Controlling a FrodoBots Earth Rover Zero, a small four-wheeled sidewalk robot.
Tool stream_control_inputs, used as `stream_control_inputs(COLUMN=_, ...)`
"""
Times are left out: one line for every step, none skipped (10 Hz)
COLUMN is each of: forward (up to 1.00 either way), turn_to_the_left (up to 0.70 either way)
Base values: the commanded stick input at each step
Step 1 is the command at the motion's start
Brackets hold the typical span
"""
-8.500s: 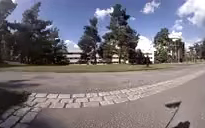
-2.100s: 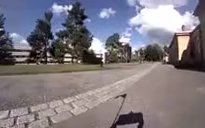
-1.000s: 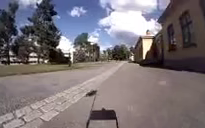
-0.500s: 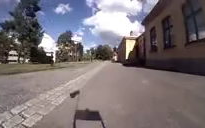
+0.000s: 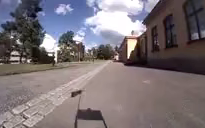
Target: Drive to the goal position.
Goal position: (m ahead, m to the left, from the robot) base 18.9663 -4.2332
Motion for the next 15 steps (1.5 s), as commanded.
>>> stream_control_inputs(forward=0.70, turn_to_the_left=0.00)
stream_control_inputs(forward=0.70, turn_to_the_left=0.00)
stream_control_inputs(forward=0.70, turn_to_the_left=0.00)
stream_control_inputs(forward=0.70, turn_to_the_left=0.00)
stream_control_inputs(forward=0.70, turn_to_the_left=0.00)
stream_control_inputs(forward=0.70, turn_to_the_left=-0.20)
stream_control_inputs(forward=0.70, turn_to_the_left=-0.35)
stream_control_inputs(forward=0.70, turn_to_the_left=-0.35)
stream_control_inputs(forward=0.70, turn_to_the_left=-0.35)
stream_control_inputs(forward=0.70, turn_to_the_left=-0.35)
stream_control_inputs(forward=0.70, turn_to_the_left=-0.35)
stream_control_inputs(forward=0.70, turn_to_the_left=-0.30)
stream_control_inputs(forward=0.70, turn_to_the_left=-0.03)
stream_control_inputs(forward=0.70, turn_to_the_left=0.00)
stream_control_inputs(forward=0.70, turn_to_the_left=0.00)
